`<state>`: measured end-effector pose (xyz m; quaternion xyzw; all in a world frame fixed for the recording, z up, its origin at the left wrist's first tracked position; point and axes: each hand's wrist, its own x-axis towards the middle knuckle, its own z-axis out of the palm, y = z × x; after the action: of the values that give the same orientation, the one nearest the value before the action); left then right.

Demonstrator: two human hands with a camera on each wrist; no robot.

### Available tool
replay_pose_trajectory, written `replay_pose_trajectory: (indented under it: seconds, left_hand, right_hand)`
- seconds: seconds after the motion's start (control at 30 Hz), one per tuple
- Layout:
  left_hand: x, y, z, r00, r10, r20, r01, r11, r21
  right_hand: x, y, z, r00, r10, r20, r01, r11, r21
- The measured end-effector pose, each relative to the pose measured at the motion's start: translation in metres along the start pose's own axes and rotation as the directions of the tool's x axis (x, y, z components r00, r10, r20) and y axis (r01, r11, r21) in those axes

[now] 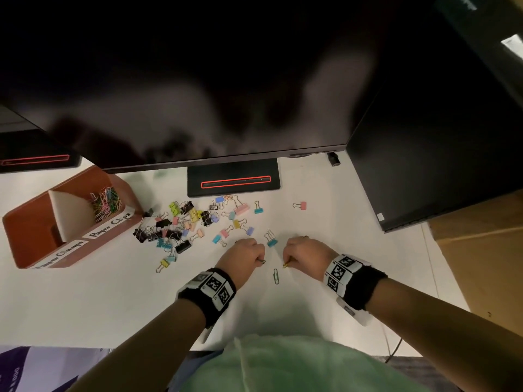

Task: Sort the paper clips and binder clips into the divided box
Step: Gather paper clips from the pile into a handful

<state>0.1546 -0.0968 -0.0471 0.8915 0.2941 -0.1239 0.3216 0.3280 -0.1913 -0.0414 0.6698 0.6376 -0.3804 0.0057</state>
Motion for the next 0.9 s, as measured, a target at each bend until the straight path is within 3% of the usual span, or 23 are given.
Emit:
replay_pose_trajectory:
  seconds: [0.17, 0.33, 0.47, 0.57, 0.73, 0.9]
  left_hand:
    - [-0.01, -0.01, 0.0, 1.0, -0.017, -0.01, 0.017, 0.998, -0.052]
    - [-0.018, -0.003, 0.003, 0.993, 0.112, -0.033, -0.116, 0.981, -0.155]
    - [-0.014, 0.009, 0.01, 0.982, 0.174, 0.073, -0.163, 0.977, -0.136]
    - [-0.009, 0.012, 0.012, 0.978, 0.164, 0.127, -0.156, 0.985, -0.069]
    - [-0.005, 0.013, 0.014, 0.989, 0.125, 0.084, -0.121, 0.991, -0.055]
    - [-0.006, 0.009, 0.014, 0.995, 0.097, 0.038, -0.097, 0.995, -0.004]
  right_hand:
    - [-0.001, 0.0, -0.001, 1.0, 0.012, 0.001, -0.012, 1.0, 0.025]
    - [0.005, 0.009, -0.011, 0.997, 0.05, -0.055, -0.045, 0.995, 0.09]
    - [0.019, 0.01, -0.027, 0.98, 0.119, -0.159, -0.091, 0.981, 0.17]
    - [0.032, -0.001, -0.033, 0.971, 0.149, -0.188, -0.102, 0.967, 0.235]
    - [0.05, -0.017, -0.029, 0.967, 0.183, -0.176, -0.131, 0.954, 0.271]
    - [0.061, -0.029, -0.025, 0.971, 0.156, -0.182, -0.127, 0.979, 0.158]
